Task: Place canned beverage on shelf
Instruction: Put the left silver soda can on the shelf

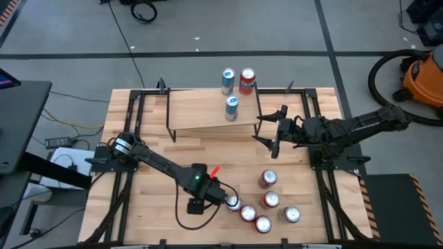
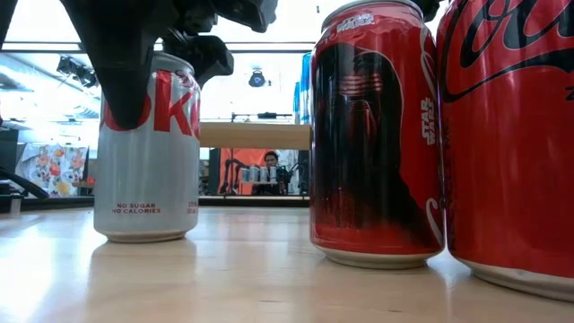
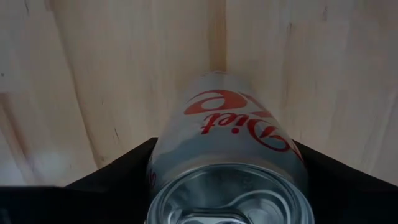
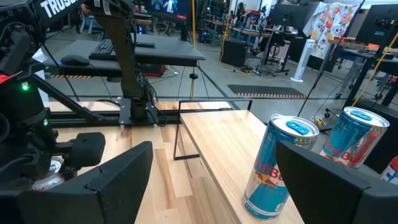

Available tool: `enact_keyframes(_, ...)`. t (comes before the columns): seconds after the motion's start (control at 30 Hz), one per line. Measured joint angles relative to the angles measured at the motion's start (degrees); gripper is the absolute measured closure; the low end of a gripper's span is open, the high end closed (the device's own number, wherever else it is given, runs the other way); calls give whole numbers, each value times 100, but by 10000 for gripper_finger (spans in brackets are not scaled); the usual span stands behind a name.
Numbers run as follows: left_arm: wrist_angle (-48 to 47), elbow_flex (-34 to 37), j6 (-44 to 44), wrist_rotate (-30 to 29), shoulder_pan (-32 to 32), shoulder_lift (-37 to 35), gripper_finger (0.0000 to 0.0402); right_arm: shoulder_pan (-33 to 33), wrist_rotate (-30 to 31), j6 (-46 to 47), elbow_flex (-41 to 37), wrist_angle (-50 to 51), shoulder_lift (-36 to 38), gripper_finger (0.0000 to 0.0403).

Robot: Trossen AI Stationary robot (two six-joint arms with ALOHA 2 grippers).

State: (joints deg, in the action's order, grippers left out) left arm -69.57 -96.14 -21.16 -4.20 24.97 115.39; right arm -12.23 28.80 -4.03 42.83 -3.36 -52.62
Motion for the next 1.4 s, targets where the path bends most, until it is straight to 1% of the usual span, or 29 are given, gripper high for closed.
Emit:
enact_keyframes(0.2, -337, -263, 644, -14, -85, -14, 101, 0, 0, 2, 0, 0, 0, 53)
enact_keyframes(0.37, -418, -327, 1180, -65, -314, -371, 100, 0, 0, 1, 0, 2, 0, 53)
enact_keyframes(0.5, -487, -330, 1449, -57, -671, -744, 100, 0, -2, -2, 0, 9, 0, 53)
enact_keyframes(0.73, -624, -359, 1641, -60, -1478, -1321, 99, 0, -2, -24, 0, 13, 0, 53)
enact_keyframes(1.07, -1332, -1174, 2205, -6, -2486, -1340, 99, 4, 0, -24, 0, 13, 0, 53)
enact_keyframes(1.2, -1397, -1411, 2442, -55, -2888, -1340, 99, 4, 2, -22, 0, 1, -21, 53)
enact_keyframes(1.4, -1573, -1849, 2812, -9, -3266, -1332, 99, 77, 2, -55, 0, -92, -163, 53)
